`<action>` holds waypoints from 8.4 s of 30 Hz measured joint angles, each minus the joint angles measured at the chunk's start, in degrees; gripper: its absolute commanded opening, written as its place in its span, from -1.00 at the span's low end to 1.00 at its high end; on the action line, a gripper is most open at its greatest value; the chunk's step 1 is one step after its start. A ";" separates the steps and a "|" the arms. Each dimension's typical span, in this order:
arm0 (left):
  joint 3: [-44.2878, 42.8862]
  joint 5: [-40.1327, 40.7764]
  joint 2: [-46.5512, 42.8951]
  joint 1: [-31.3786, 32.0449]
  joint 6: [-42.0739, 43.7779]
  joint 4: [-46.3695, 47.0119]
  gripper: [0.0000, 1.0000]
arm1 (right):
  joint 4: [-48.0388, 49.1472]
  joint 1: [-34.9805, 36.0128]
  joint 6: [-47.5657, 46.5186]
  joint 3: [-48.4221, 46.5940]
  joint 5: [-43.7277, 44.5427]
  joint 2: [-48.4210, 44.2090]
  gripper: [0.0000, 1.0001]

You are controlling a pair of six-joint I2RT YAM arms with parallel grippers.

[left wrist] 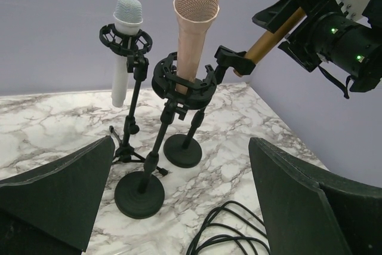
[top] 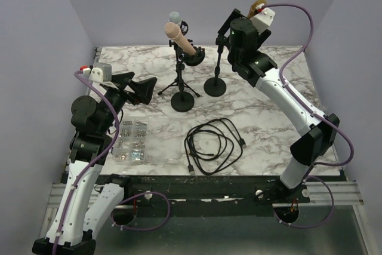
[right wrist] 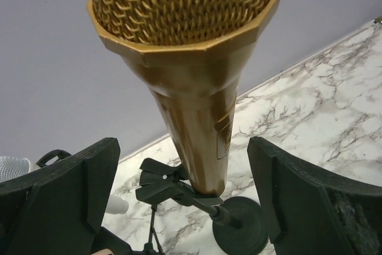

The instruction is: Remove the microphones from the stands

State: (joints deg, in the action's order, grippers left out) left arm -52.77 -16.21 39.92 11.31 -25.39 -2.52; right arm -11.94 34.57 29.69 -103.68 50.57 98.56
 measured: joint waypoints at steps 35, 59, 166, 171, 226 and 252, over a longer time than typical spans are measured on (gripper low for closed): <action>0.09 -0.79 -0.20 0.00 -0.63 0.76 0.97 | 8.92 0.59 -6.45 4.11 5.92 2.64 -0.58; 1.14 1.70 6.10 4.17 2.01 0.57 0.97 | 10.93 -3.37 -13.70 7.96 -14.49 -0.79 -0.99; -68.54 12.44 75.25 26.05 36.28 -20.74 -1.00 | 1.75 -17.07 -24.57 12.90 -38.12 -11.74 -0.99; -68.43 12.66 75.25 25.99 36.28 -20.63 -1.00 | 1.77 -17.40 -24.22 12.90 -35.91 -12.66 -0.99; -50.88 1.03 36.79 25.94 15.06 -32.02 0.97 | -2.05 -38.07 24.15 31.91 -37.11 -9.46 -0.99; -22.91 13.49 18.99 30.56 23.63 -17.79 0.97 | -16.37 -43.19 52.48 3.30 -54.18 30.64 -0.99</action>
State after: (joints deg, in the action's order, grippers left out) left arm -75.68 -2.72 58.92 41.87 -1.76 -20.32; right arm -28.32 -8.62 82.17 -100.38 -3.62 129.21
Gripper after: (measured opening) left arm 0.980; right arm 0.427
